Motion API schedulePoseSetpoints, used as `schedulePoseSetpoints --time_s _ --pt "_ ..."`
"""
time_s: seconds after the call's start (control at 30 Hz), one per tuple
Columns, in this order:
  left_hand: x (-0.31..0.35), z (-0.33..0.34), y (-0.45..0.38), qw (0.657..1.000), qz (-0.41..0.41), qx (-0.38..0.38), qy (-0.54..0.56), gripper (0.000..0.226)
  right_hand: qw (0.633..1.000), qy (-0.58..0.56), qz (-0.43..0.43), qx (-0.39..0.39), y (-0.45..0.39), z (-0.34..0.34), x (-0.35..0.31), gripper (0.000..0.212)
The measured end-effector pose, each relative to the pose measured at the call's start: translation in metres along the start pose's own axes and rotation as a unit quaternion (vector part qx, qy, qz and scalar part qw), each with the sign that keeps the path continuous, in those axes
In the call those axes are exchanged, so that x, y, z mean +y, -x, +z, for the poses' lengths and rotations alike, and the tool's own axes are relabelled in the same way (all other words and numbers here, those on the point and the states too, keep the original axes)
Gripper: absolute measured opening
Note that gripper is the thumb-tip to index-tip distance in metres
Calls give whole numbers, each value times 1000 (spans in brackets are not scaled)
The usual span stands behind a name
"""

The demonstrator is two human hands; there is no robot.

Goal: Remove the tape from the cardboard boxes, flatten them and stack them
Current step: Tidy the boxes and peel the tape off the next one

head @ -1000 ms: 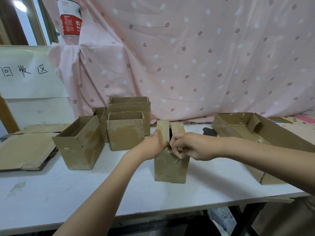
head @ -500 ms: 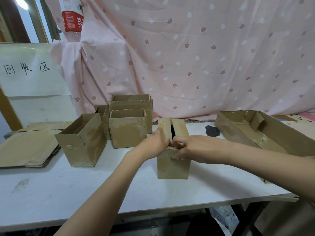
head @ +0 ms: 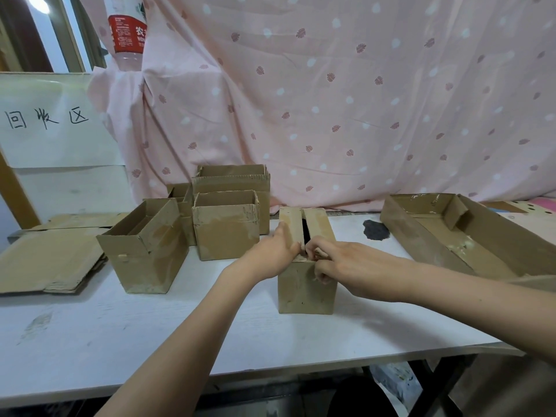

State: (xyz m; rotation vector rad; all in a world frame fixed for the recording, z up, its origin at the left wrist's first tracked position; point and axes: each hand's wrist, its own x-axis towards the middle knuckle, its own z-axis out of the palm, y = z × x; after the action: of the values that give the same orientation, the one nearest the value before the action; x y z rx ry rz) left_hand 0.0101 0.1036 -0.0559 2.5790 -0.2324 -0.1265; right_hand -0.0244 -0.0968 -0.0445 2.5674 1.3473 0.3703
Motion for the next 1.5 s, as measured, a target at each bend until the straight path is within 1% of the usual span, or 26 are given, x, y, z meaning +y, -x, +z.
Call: schedulePoseSetpoints --time_s 0.07,0.2,0.27,0.37,0.5,0.57,0.6,0.67,0.8,0.9,0.93,1.0,1.07,1.1,1.13,1.17,1.2,1.27,1.3,1.37,1.43,1.5 --pt "0 0 -1 1000 0 -1 6 62 1000 -3 -5 9 5 3 2 34" --pt "0 1 -2 1000 -2 -3 14 65 999 1 -16 43 5 5 10 63" --pt "1 1 0 1000 0 -3 17 64 997 25 -44 65 2 8 14 67" --pt "0 0 -1 1000 2 -4 16 64 990 69 -84 85 0 12 23 56" --pt "-2 2 -5 1000 -4 -8 12 68 982 117 -125 83 1 15 27 27" --pt "-4 3 -6 1000 -3 -7 13 68 978 152 -125 70 1 16 24 17" --pt "-4 4 -7 1000 -2 -6 13 68 977 166 -116 60 -1 18 25 15" --pt "-6 5 -9 1000 -2 -6 11 70 985 139 -93 49 -1 20 23 24" --pt "-7 5 -10 1000 -3 -3 4 71 986 145 -68 56 0 16 16 13" --pt "-7 6 -11 1000 -6 2 -2 71 983 166 -56 54 2 13 12 20" --pt "-6 6 -11 1000 -9 2 -3 70 986 153 -52 45 3 13 11 23" --pt "-5 7 -12 1000 -12 4 -4 69 994 96 -41 34 6 10 9 38" --pt "-5 6 -12 1000 -12 5 -2 69 999 30 -3 33 9 5 9 46" --pt "-6 5 -12 1000 -11 3 -2 69 999 -6 16 28 11 3 10 44" --pt "-6 4 -12 1000 -8 0 -3 69 998 -50 32 31 13 2 9 34" --pt "-6 4 -11 1000 -5 -3 -4 69 995 -87 46 30 15 0 10 17" --pt "-5 3 -10 1000 -2 -5 -6 68 990 -123 59 34 18 -1 10 5" --pt "-3 1 -8 1000 8 -2 -13 63 976 -184 111 28 20 -2 12 22" --pt "-2 0 -7 1000 16 2 -19 59 963 -221 150 33 20 -4 12 27" --pt "1 -1 -5 999 35 16 -32 52 937 -285 191 74 18 -5 13 27" --pt "6 -1 -1 998 40 24 -30 47 916 -324 212 105 12 -7 13 22" --pt "13 1 3 999 33 19 -15 47 912 -328 220 110 6 -12 11 19"
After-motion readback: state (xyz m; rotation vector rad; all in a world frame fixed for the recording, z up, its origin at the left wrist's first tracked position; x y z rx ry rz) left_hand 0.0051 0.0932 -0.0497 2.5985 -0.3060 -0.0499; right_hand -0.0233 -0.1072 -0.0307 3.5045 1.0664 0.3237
